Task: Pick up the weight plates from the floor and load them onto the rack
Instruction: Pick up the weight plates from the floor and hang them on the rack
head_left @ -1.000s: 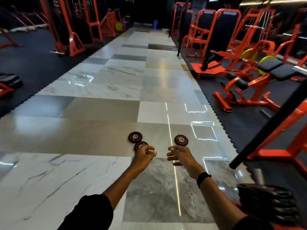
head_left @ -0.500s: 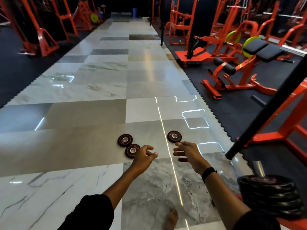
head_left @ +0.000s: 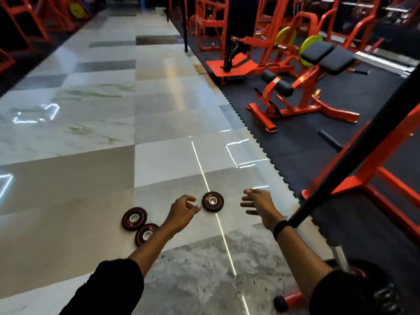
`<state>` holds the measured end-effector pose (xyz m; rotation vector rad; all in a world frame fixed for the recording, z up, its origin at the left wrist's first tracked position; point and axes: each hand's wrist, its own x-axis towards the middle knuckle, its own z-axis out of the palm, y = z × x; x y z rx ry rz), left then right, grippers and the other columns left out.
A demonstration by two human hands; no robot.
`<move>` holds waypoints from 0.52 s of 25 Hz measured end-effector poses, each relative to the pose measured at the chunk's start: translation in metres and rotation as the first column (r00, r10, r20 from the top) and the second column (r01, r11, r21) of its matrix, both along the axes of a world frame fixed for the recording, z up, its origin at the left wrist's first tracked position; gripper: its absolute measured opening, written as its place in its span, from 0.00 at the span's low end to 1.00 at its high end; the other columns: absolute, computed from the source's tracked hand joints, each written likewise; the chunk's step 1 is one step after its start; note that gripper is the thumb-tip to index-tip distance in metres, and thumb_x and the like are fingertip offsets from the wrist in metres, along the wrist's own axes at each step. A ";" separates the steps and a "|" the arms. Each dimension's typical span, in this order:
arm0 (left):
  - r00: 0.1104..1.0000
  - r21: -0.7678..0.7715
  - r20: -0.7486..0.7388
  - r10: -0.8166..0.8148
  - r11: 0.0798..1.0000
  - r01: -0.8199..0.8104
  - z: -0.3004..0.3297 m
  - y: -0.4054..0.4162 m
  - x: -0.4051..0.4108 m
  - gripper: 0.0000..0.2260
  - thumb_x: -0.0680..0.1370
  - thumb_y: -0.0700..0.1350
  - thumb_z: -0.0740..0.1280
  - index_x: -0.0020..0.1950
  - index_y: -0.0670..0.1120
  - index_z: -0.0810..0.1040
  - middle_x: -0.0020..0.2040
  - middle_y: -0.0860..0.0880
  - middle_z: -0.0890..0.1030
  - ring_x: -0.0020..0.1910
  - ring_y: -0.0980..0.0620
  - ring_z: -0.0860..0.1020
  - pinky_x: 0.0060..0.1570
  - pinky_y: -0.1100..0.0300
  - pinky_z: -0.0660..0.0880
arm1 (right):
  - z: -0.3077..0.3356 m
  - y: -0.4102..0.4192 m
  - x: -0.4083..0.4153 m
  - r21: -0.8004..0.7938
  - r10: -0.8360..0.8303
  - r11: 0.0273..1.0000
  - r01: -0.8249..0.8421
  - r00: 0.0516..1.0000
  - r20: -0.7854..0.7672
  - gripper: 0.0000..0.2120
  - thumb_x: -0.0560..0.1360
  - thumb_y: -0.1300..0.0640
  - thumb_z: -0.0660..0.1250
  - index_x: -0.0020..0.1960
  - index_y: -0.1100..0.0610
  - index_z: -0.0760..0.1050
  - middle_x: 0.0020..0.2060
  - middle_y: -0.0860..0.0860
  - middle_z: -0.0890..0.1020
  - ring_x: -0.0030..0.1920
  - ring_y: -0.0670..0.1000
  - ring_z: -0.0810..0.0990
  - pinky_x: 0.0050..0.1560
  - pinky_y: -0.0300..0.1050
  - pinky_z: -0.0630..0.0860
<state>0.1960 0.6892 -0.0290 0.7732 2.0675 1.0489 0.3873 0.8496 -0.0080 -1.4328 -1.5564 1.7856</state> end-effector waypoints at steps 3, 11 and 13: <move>1.000 -0.060 -0.006 -0.020 0.998 0.019 -0.013 0.033 -0.025 0.14 0.77 0.45 0.72 0.60 0.43 0.77 0.46 0.45 0.81 0.45 0.49 0.80 0.42 0.61 0.75 | -0.014 0.038 -0.038 -0.015 0.069 0.998 -0.068 0.997 0.042 0.09 0.81 0.55 0.63 0.56 0.59 0.77 0.46 0.56 0.81 0.45 0.56 0.83 0.46 0.49 0.76; 0.996 -0.179 0.059 -0.062 0.981 0.072 -0.106 0.161 -0.135 0.13 0.77 0.43 0.71 0.60 0.42 0.77 0.49 0.44 0.82 0.48 0.48 0.81 0.50 0.58 0.76 | -0.095 0.154 -0.149 -0.113 0.163 0.983 -0.143 0.967 0.198 0.06 0.80 0.55 0.63 0.52 0.56 0.77 0.44 0.53 0.81 0.45 0.55 0.82 0.46 0.50 0.75; 0.993 -0.227 0.109 -0.049 0.971 0.073 -0.127 0.208 -0.171 0.13 0.77 0.44 0.71 0.61 0.42 0.77 0.48 0.46 0.81 0.49 0.47 0.81 0.52 0.56 0.77 | -0.121 0.194 -0.179 -0.156 0.165 0.980 -0.126 0.948 0.270 0.07 0.80 0.55 0.62 0.53 0.57 0.76 0.45 0.55 0.80 0.44 0.54 0.81 0.44 0.48 0.74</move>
